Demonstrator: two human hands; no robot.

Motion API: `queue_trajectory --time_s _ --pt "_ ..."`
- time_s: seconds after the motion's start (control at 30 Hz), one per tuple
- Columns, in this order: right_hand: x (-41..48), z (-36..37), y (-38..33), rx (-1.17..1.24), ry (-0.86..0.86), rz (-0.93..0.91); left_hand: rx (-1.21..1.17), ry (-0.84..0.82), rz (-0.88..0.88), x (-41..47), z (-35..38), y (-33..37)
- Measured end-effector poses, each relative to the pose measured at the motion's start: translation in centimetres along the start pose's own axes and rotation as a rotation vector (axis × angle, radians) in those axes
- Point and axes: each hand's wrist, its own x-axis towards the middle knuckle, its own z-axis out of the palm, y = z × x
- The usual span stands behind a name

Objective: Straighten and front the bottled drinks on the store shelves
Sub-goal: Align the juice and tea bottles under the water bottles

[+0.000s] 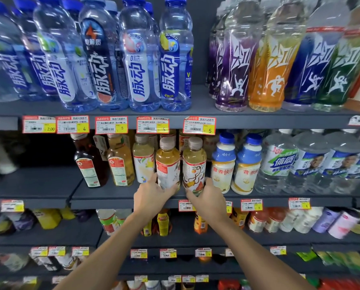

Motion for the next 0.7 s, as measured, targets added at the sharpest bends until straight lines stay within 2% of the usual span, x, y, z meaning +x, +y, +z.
queue_trajectory --time_s 0.1,0.23,0.37,0.43,0.5,0.6,0.7 --pt "0.0 0.1 0.0 0.003 0.008 0.0 -0.098 0.004 0.006 0.0 0.4 -0.2" --pt "0.1 0.0 0.1 -0.001 -0.004 0.001 -0.269 -0.201 0.064 0.8 -0.5 -1.3" --pt "0.0 -0.1 0.1 0.011 -0.033 0.026 -0.156 -0.383 0.112 1.9 -2.0 -1.5" --pt "-0.1 -0.2 0.0 0.021 -0.04 0.031 -0.051 -0.33 0.088 1.9 -2.0 -1.4" --pt "-0.1 -0.4 -0.1 0.02 -0.045 0.029 0.104 -0.164 0.04 1.1 -1.4 -1.3" --pt "-0.1 -0.5 -0.2 0.013 -0.039 0.02 0.214 0.085 -0.05 -0.6 0.1 0.1" --pt "-0.2 -0.6 -0.3 0.021 -0.04 0.023 0.218 0.149 -0.168 -1.3 2.1 2.4"
